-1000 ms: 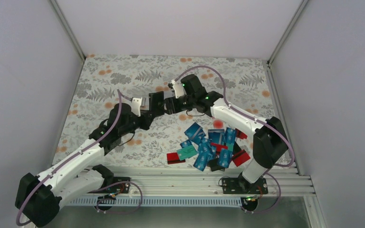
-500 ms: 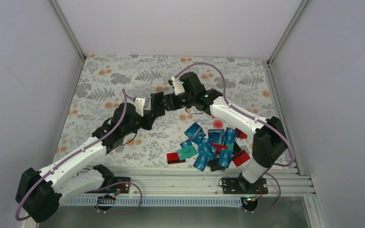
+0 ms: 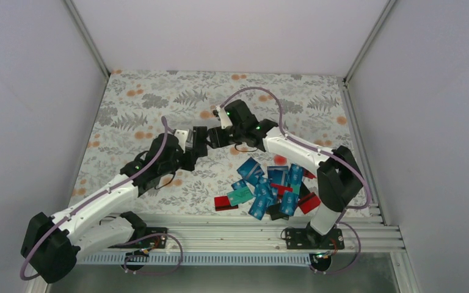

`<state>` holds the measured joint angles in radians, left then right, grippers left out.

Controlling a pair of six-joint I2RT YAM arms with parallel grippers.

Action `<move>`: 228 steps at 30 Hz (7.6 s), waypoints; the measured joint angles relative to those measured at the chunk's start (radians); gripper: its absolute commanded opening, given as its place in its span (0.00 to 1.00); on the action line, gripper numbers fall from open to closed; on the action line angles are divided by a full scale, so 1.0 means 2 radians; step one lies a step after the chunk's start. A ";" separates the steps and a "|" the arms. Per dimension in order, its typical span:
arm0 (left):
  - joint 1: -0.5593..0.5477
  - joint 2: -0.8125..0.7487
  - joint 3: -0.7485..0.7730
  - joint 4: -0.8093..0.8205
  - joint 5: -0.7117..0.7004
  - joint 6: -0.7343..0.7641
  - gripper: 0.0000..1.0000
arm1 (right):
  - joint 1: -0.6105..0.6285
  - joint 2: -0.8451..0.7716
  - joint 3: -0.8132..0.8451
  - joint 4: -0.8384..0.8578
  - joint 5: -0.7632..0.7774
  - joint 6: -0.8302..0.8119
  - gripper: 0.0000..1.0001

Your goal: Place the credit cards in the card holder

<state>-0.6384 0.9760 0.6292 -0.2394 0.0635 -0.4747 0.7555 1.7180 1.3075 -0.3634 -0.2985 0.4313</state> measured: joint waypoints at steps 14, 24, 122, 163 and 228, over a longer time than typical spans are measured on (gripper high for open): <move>-0.005 -0.001 0.037 0.009 -0.007 0.011 0.02 | -0.060 0.002 -0.134 0.007 0.065 0.005 0.57; -0.005 0.028 0.038 0.011 -0.022 0.006 0.02 | -0.071 -0.111 -0.178 0.071 -0.056 -0.026 0.58; -0.005 0.215 0.053 -0.023 -0.066 -0.004 0.96 | -0.060 0.030 -0.143 0.134 -0.214 -0.007 0.04; 0.064 0.180 0.053 -0.088 -0.189 -0.055 0.86 | -0.069 0.047 -0.152 0.122 -0.196 -0.022 0.04; 0.102 0.216 -0.049 0.066 -0.106 -0.058 0.71 | -0.016 0.181 0.076 -0.027 -0.037 -0.070 0.20</move>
<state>-0.4339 1.4086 0.5316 -0.1070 -0.1482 -0.5915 0.7227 2.0804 1.4590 -0.4171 -0.3729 0.2916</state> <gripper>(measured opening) 0.713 0.200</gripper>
